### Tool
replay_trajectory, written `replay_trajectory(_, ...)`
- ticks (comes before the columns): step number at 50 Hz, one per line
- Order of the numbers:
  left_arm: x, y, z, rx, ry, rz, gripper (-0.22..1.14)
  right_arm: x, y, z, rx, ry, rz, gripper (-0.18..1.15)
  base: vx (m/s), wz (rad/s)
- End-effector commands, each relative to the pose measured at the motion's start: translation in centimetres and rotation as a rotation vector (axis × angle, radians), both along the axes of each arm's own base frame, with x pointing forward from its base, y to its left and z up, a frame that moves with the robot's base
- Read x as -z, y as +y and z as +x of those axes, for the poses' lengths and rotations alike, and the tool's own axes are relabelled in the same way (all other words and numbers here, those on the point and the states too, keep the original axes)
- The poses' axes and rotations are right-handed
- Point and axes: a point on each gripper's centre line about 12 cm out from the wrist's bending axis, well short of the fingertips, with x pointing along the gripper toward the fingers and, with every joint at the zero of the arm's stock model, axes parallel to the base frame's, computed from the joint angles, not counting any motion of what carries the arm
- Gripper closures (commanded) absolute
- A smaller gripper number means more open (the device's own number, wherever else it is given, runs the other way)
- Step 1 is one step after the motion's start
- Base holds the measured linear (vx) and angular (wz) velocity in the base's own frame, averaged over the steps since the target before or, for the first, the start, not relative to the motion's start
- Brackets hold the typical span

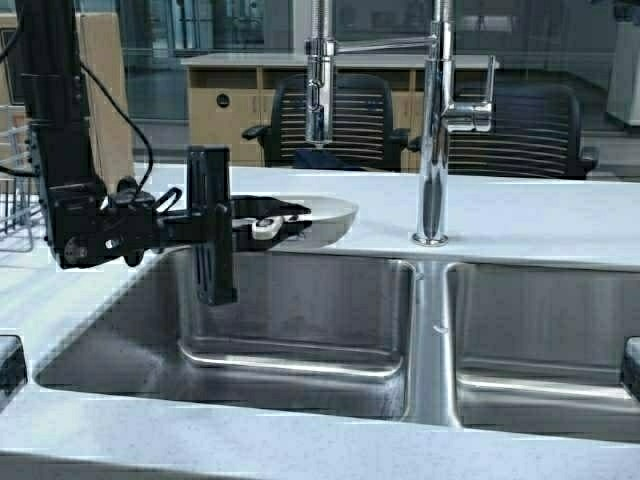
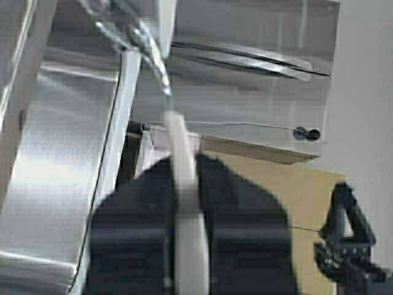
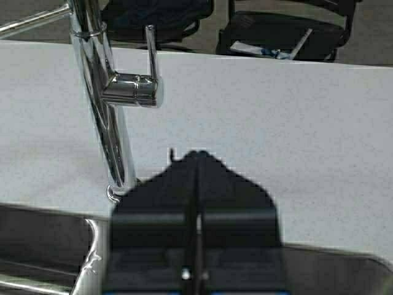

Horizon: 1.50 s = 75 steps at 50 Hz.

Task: Wash the pan

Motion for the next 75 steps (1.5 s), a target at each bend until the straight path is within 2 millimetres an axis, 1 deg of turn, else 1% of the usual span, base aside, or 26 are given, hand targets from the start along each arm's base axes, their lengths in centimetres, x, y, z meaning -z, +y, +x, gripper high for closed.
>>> replay_trajectory(1,-1.5,-0.5,-0.5,0.021,-0.07,-0.011,0.89,-1.1,0.1,2.6,0.004,0.0,0.036,0.24,0.08,0.07)
replay_trajectory(5,-1.4,-0.6,-1.1,0.03,-0.07,0.001,0.89,-1.2,0.4,4.7,-0.001,0.025,0.05,-0.05,0.07,0.06)
replay_trajectory(7,-1.3,-0.6,-1.3,0.035,-0.07,0.006,0.89,-1.2,0.7,5.8,-0.013,0.036,0.046,-0.11,0.05,0.04)
replay_trajectory(13,-1.2,-0.7,-1.9,0.043,-0.065,0.009,0.89,-0.9,1.8,9.1,-0.053,0.064,0.019,-0.06,0.04,0.04)
replay_trajectory(17,-1.1,-0.7,-2.1,0.044,-0.059,0.009,0.89,-0.7,2.1,11.4,-0.06,0.077,0.013,-0.07,0.03,0.02)
replay_trajectory(26,-1.0,-0.7,-2.0,0.037,-0.059,0.011,0.89,0.3,2.4,15.6,-0.058,0.109,0.021,-0.07,0.0,0.0)
replay_trajectory(44,-0.9,-0.6,-2.1,0.03,-0.055,0.008,0.89,3.5,2.9,24.5,-0.051,0.178,0.014,-0.07,0.0,0.0)
replay_trajectory(48,-0.9,-0.5,-2.2,0.03,-0.052,0.008,0.89,4.0,2.9,26.1,-0.046,0.204,0.016,-0.07,0.0,0.0)
replay_trajectory(52,-1.0,-0.5,-2.2,0.03,-0.053,0.006,0.89,4.6,2.7,27.2,-0.034,0.241,0.018,-0.07,0.0,0.0)
replay_trajectory(54,-1.0,-0.5,-2.2,0.03,-0.053,0.007,0.89,4.6,2.4,27.8,-0.024,0.25,0.025,-0.07,0.0,0.0)
replay_trajectory(58,-0.9,-0.5,-2.2,0.029,-0.052,0.008,0.89,4.7,1.3,28.4,0.008,0.264,0.052,-0.07,0.0,0.0)
replay_trajectory(61,-0.9,-0.5,-2.2,0.029,-0.051,0.007,0.89,4.4,0.4,28.7,0.034,0.261,0.075,-0.07,0.0,0.0)
replay_trajectory(70,-0.8,-0.5,-2.2,0.029,-0.049,0.009,0.89,4.3,-3.4,28.5,0.128,0.283,0.143,-0.07,0.0,0.0)
replay_trajectory(75,-0.7,-0.5,-2.2,0.029,-0.047,0.009,0.89,4.4,-4.8,28.1,0.165,0.32,0.17,-0.07,0.0,0.0)
